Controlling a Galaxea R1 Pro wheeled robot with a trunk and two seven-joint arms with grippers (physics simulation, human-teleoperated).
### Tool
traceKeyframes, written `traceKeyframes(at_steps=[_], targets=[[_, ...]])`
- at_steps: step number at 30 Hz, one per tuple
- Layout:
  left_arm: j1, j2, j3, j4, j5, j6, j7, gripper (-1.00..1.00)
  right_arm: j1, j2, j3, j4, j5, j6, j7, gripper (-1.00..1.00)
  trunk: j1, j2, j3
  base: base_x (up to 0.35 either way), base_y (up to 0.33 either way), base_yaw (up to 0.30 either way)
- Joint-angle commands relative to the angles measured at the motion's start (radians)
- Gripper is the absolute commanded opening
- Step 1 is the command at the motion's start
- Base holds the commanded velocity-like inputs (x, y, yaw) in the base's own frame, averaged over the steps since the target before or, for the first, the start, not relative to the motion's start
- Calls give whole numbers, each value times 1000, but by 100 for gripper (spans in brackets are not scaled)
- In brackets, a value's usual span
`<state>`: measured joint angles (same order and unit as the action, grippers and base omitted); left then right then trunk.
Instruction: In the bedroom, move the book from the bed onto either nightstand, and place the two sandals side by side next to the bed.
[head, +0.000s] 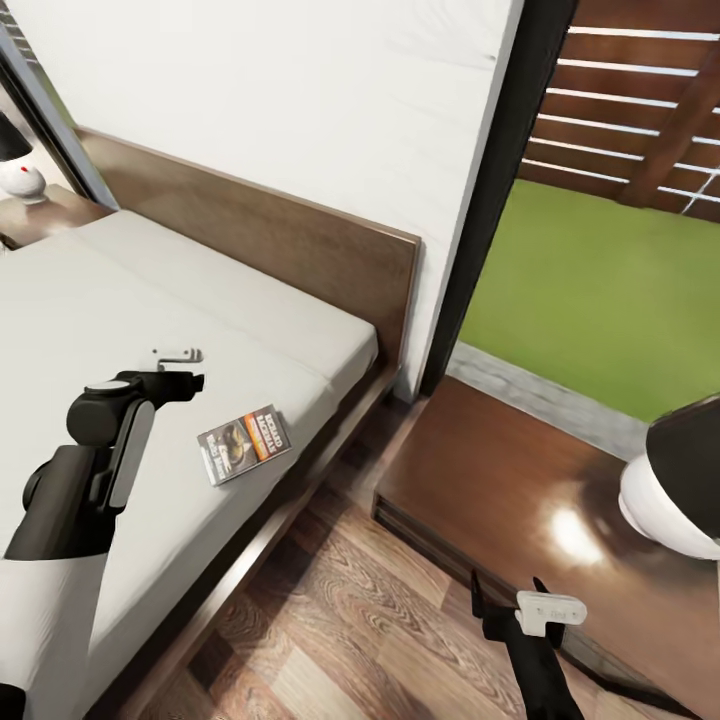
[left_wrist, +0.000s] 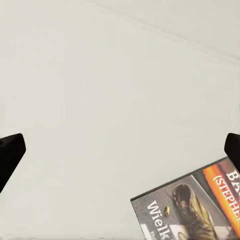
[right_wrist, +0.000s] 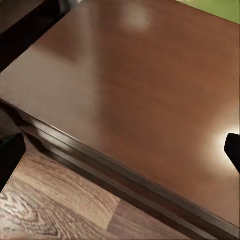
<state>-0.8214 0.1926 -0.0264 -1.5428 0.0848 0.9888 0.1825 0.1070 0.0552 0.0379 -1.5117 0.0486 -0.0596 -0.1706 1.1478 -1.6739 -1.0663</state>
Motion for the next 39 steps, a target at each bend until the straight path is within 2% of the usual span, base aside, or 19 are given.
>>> traceKeyframes(at_steps=[1, 6, 14, 18, 19, 20, 30, 39], targets=[[-1, 0, -8, 0, 8, 4, 9, 100, 0, 0, 1, -1, 5, -1, -6, 100, 0, 0, 0, -19, 0, 271], [-1, -1, -41, 0, 9, 4, 9, 100, 0, 0, 1, -1, 5, -1, -6, 100, 0, 0, 0, -116, 0, 272], [-1, -2, -44, 0, 10, 3, 10, 100, 0, 0, 1, -1, 5, 0, -6, 100, 0, 0, 0, -162, -12, 271], [-1, -25, -43, 0, 8, 3, 12, 100, 0, 0, 0, -1, 2, -1, -6, 100, 0, 0, 0, -21, -2, 94], [-1, -48, -44, 0, 4, 2, 14, 100, 0, 0, 1, -2, 1, 0, -6, 100, 0, 0, 0, -3, 0, 14], [-1, -52, -44, 0, 3, 2, 15, 100, 0, 0, 1, -1, 1, -1, -5, 100, 0, 0, 0, -2, 0, 9], [-1, -59, -43, -1, 2, 2, 17, 100, 0, 0, 0, -4, -1, -2, -4, 100, 0, 0, 0, -1, 0, 3], [-1, -59, -43, -2, 0, 2, 17, 100, 0, 0, 0, -7, -3, -2, -4, 100, 0, 0, 0, 0, -115, 240]])
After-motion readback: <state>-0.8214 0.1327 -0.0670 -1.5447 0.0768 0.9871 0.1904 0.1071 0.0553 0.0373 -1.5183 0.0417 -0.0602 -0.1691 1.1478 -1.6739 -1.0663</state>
